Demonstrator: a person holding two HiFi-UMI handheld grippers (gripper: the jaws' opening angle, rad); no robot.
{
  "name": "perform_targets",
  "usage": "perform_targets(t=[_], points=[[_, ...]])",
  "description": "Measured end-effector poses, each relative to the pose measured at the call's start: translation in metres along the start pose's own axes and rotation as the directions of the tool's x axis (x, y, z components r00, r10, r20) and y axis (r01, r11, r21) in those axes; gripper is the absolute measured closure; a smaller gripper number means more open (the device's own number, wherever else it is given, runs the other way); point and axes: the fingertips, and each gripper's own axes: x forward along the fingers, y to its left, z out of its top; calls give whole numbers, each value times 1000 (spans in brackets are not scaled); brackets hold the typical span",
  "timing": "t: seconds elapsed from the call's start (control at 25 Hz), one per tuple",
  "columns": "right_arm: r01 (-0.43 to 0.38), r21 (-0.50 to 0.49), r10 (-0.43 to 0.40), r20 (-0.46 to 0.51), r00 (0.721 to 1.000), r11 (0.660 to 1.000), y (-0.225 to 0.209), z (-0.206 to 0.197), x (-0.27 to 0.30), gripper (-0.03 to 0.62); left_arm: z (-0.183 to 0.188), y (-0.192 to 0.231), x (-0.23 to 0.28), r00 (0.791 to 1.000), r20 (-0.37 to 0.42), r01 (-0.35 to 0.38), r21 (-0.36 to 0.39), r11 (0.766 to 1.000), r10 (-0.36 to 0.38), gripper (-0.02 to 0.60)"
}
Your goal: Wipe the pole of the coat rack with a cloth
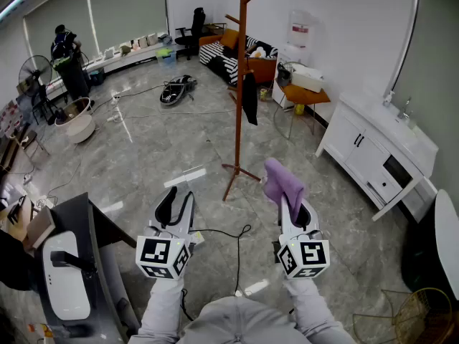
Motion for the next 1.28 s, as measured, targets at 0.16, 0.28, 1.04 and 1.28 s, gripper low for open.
perform_targets(t=[0.16, 0.28, 1.04, 1.28], points=[[-2, 5, 2, 14, 1000, 1000, 5, 0, 6, 539, 0, 6, 1, 1000, -1, 2, 13, 1000, -2, 419], [2, 4, -2, 12, 1000, 1000, 5, -1, 10, 539, -2, 7, 2, 1000, -8, 12, 9, 1000, -12, 419], [96, 19, -96, 8, 995, 995, 37, -22, 22, 538, -29, 73, 0, 999, -31, 40, 2, 999, -40, 419], [112, 17, -112, 0, 994, 994, 32, -26, 34, 538, -36, 78, 22, 997, -34, 62, -18, 998, -63, 419]])
